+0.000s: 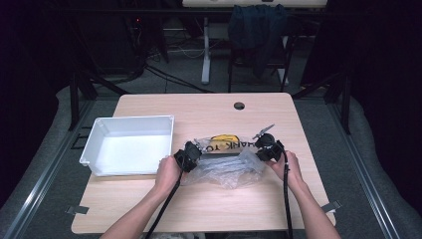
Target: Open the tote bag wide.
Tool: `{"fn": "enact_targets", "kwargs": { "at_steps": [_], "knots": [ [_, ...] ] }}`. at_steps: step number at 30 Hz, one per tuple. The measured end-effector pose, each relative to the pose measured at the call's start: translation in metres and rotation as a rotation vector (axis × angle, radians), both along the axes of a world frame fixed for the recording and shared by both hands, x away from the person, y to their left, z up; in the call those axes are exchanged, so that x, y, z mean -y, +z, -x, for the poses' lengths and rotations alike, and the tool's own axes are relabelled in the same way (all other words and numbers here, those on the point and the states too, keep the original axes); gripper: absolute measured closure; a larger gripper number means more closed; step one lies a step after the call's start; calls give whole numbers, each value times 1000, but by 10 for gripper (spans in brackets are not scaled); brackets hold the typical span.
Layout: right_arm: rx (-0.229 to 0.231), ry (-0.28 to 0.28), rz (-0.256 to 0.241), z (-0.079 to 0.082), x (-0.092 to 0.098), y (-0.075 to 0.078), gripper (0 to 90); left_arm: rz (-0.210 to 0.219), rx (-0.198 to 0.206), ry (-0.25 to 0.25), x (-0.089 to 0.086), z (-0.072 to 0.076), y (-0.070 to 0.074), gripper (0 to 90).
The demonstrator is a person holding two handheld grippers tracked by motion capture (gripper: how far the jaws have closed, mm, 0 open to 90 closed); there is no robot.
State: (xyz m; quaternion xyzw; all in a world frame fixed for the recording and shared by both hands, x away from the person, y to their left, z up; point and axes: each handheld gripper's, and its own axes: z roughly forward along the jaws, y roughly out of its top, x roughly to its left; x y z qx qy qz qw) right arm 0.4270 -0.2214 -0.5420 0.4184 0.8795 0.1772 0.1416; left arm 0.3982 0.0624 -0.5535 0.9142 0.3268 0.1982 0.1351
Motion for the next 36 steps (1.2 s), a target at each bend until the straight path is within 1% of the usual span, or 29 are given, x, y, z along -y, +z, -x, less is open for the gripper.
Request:
{"fn": "enact_targets", "kwargs": {
  "at_steps": [1, 2, 4, 7, 8, 9, 11, 12, 13, 14, 15, 16, 18, 19, 21, 22, 23, 24, 25, 26, 27, 28, 29, 30, 31, 32, 33, 35, 36],
  "knots": [
    [-1, 3, 1, 0, 1, 1, 792, -7, -11, -6, 0, 0, 0, 857],
    [0, -10, -28, 0, 1, 0, 781, -10, -21, -9, 0, 0, 0, 858],
    [-25, 1, -13, 0, 5, 4, 759, -16, -19, -13, 1, 1, -1, 859],
    [-26, -4, -55, 3, 9, 5, 716, -22, -26, -21, 1, 3, -1, 860],
    [-24, 10, -61, 3, 12, 7, 697, -19, -33, -25, 0, 4, -1, 860],
    [-23, 23, -78, 4, 16, 10, 676, -12, -36, -26, 0, 4, -1, 860],
    [11, 36, -155, 8, 23, 18, 618, -6, -44, -24, -3, 4, -1, 857],
    [29, 33, -193, 9, 27, 22, 584, 8, -52, -16, -4, 5, 0, 855],
    [31, 33, -224, 11, 30, 27, 562, 14, -54, -16, -6, 4, 0, 849],
    [38, 35, -240, 13, 33, 32, 552, 18, -57, -12, -8, 4, 1, 841],
    [38, 35, -240, 13, 33, 32, 552, 18, -57, -12, -8, 4, 1, 831],
    [39, 33, -256, 16, 36, 39, 525, 22, -55, -5, -10, 4, 2, 819],
    [38, 35, -256, 20, 36, 46, 505, 28, -59, -2, -12, 4, 3, 797],
    [34, 32, -261, 22, 36, 49, 495, 24, -61, -5, -12, 4, 5, 782],
    [8, 34, -269, 26, 34, 53, 479, 25, -51, -6, -13, 5, 7, 747],
    [-3, 42, -260, 28, 33, 55, 473, 21, -49, -4, -13, 6, 8, 724],
    [-34, 30, -248, 30, 30, 56, 466, 28, -46, -5, -14, 7, 10, 706],
    [-48, 24, -225, 30, 28, 54, 467, 28, -46, -5, -14, 7, 10, 680],
    [-74, 20, -217, 30, 26, 51, 492, 26, -50, -6, -15, 7, 13, 665],
    [-77, 6, -194, 30, 24, 47, 552, 34, -41, -6, -17, 9, 17, 657],
    [-70, -10, -188, 29, 23, 41, 624, 36, -34, -10, -17, 11, 19, 658],
    [-102, 2, -177, 27, 23, 37, 677, 41, -26, -11, -18, 11, 20, 668],
    [-103, 1, -171, 26, 22, 32, 737, 45, -20, -12, -18, 12, 21, 696],
    [-96, -14, -162, 25, 21, 27, 787, 49, -8, -10, -18, 12, 21, 727],
    [-101, -13, -157, 23, 21, 23, 832, 50, -3, -8, -18, 10, 20, 760],
    [-75, -42, -185, 22, 19, 17, 873, 53, 2, -7, -17, 9, 18, 793],
    [-68, -41, -146, 20, 20, 16, 893, 61, 14, 0, -16, 8, 16, 818],
    [-42, -60, -129, 16, 19, 12, 900, 65, 26, 12, -13, 4, 11, 849],
    [-25, -69, -101, 15, 19, 12, 900, 66, 16, 13, -11, 3, 9, 855]
  ]
}}
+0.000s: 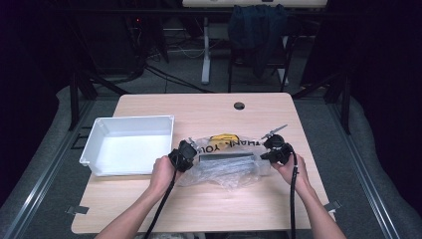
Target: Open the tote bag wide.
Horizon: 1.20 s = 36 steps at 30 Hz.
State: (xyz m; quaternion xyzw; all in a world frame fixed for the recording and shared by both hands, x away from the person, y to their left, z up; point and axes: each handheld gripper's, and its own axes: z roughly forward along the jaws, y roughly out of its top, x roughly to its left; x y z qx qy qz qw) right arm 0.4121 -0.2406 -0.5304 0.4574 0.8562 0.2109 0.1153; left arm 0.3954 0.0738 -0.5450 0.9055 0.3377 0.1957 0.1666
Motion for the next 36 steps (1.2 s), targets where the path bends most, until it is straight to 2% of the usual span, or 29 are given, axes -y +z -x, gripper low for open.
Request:
{"fn": "enact_targets", "kwargs": {
  "at_steps": [1, 3, 5, 6, 7, 8, 9, 11, 12, 13, 15, 16, 17, 19, 20, 25, 26, 27, 31, 33, 34, 36],
  "knots": [
    [12, -12, -10, -2, 0, -2, 900, -3, -1, 0, 2, -1, -3, 860],
    [29, -21, 32, -6, -1, -5, 900, -7, -10, 6, 4, -4, -8, 866],
    [22, -22, 49, -8, -2, -7, 900, -12, -19, 9, 4, -5, -9, 868],
    [19, -22, 66, -11, -5, -14, 900, -18, -24, 9, 4, -5, -10, 869],
    [11, -10, 95, -12, -6, -15, 900, -24, -26, 5, 4, -5, -10, 869],
    [19, -19, 82, -12, -7, -19, 900, -30, -29, -2, 4, -4, -10, 870],
    [-3, -1, 118, -12, -7, -17, 900, -27, -25, -6, 4, -2, -10, 871],
    [-17, 19, 134, -11, -5, -15, 900, -39, -41, -26, 4, 2, -10, 870],
    [-29, 15, 111, -9, -4, -15, 900, -44, -46, -37, 4, 4, -9, 870],
    [-45, 40, 129, -8, -2, -13, 887, -58, -57, -48, 4, 7, -8, 868],
    [-53, 43, 98, -5, 1, -13, 795, -57, -60, -57, 2, 11, -8, 859],
    [-70, 65, 111, -5, 5, -10, 754, -55, -64, -58, 1, 12, -8, 853],
    [-65, 61, 76, -3, 8, -9, 721, -46, -67, -57, 0, 12, -7, 838],
    [-56, 54, 52, -1, 14, -3, 646, -33, -71, -53, -3, 13, -5, 807],
    [-53, 58, 23, 0, 17, 1, 611, -23, -75, -49, -4, 13, -4, 796],
    [15, 48, -76, 7, 29, 30, 507, -3, -85, -53, -10, 14, 5, 735],
    [32, 62, -94, 9, 32, 38, 503, 0, -83, -53, -11, 15, 7, 713],
    [56, 59, -113, 11, 31, 43, 498, 8, -81, -53, -12, 15, 8, 701],
    [107, 93, -117, 20, 24, 61, 494, 23, -68, -50, -13, 15, 13, 640],
    [136, 127, -138, 26, 13, 69, 488, 31, -75, -55, -14, 16, 14, 621],
    [140, 154, -143, 28, 7, 72, 485, 31, -75, -55, -14, 16, 15, 614],
    [105, 201, -152, 31, -7, 72, 467, 33, -77, -57, -14, 15, 15, 602]
  ]
}}
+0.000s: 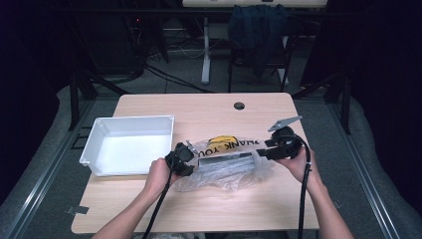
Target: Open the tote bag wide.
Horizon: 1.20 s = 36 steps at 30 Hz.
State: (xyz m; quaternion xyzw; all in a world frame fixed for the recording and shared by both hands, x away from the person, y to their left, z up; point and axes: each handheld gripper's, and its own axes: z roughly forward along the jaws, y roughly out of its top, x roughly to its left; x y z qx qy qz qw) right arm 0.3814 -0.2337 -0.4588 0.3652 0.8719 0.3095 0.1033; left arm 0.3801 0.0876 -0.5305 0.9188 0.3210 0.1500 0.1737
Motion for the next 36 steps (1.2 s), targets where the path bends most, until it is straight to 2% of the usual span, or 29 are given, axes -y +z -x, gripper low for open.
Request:
{"fn": "enact_targets", "kwargs": {
  "at_steps": [2, 4, 5, 7, 10, 12, 15, 17, 18, 19, 20, 27, 29, 30, 33, 34, 35, 36],
  "knots": [
    [-25, 42, 45, 0, -12, -9, 471, -1, -7, -6, 0, 0, -1, 604],
    [-67, 58, 79, -3, -17, -25, 471, 8, 0, -9, 1, 0, -1, 626],
    [-92, 69, 111, -5, -18, -32, 473, 8, 1, -12, 1, 0, -1, 646],
    [-116, 69, 138, -7, -19, -43, 492, 17, -3, -12, 1, -1, -3, 676],
    [-130, 73, 164, -10, -18, -50, 587, 28, -11, -9, 0, -3, -5, 718],
    [-133, 70, 153, -10, -17, -52, 696, 40, -7, 0, 0, -3, -5, 745],
    [-141, 71, 167, -10, -15, -54, 838, 42, -11, -1, 1, -4, -7, 769],
    [-149, 73, 175, -11, -14, -57, 884, 44, -14, 0, 2, -5, -10, 774],
    [-149, 68, 171, -11, -14, -58, 893, 37, -11, 2, 3, -5, -11, 780],
    [-150, 51, 145, -10, -15, -60, 899, 33, -14, 0, 4, -6, -12, 780],
    [-158, 67, 170, -11, -14, -60, 900, 25, -14, -1, 5, -6, -13, 782],
    [-180, 66, 161, -13, -11, -62, 900, 10, -15, 3, 9, -10, -21, 788],
    [-187, 52, 143, -13, -9, -65, 900, 13, -10, 7, 9, -11, -21, 787],
    [-206, 72, 174, -15, -7, -63, 900, 13, -9, 7, 9, -11, -21, 787],
    [-219, 49, 158, -15, -7, -70, 900, 13, -7, 8, 8, -12, -22, 788],
    [-231, 62, 182, -16, -7, -70, 900, 15, -5, 8, 8, -12, -23, 788],
    [-235, 67, 183, -16, -7, -71, 900, 16, -5, 10, 8, -13, -23, 788],
    [-234, 49, 165, -15, -8, -75, 900, 17, -3, 9, 8, -13, -24, 788]
  ]
}}
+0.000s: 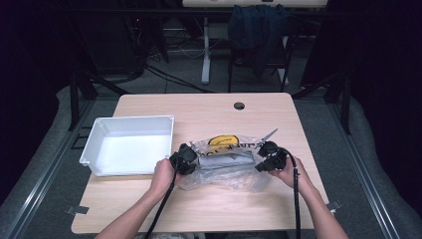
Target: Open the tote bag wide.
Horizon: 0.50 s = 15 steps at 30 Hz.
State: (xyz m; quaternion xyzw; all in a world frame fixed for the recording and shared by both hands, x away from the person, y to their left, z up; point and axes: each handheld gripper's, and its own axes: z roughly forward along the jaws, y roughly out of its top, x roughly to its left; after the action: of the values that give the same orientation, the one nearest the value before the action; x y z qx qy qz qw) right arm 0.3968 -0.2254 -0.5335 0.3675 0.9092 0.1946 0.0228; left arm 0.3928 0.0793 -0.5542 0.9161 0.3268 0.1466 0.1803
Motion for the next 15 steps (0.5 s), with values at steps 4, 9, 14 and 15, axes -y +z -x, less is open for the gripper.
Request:
{"fn": "enact_targets", "kwargs": {
  "at_steps": [4, 9, 14, 15],
  "knots": [
    [3, 2, 29, 0, -2, -5, 900, -3, 13, -2, 1, 0, -1, 786],
    [-8, 21, 61, -2, -4, -7, 900, -18, 27, -8, 2, 0, -1, 730],
    [-16, 38, 56, -1, 0, -1, 892, 9, 57, -7, -5, 5, 21, 564],
    [-10, 13, 27, 1, 0, -1, 891, 15, 69, -6, -7, 7, 26, 547]
  ]
}}
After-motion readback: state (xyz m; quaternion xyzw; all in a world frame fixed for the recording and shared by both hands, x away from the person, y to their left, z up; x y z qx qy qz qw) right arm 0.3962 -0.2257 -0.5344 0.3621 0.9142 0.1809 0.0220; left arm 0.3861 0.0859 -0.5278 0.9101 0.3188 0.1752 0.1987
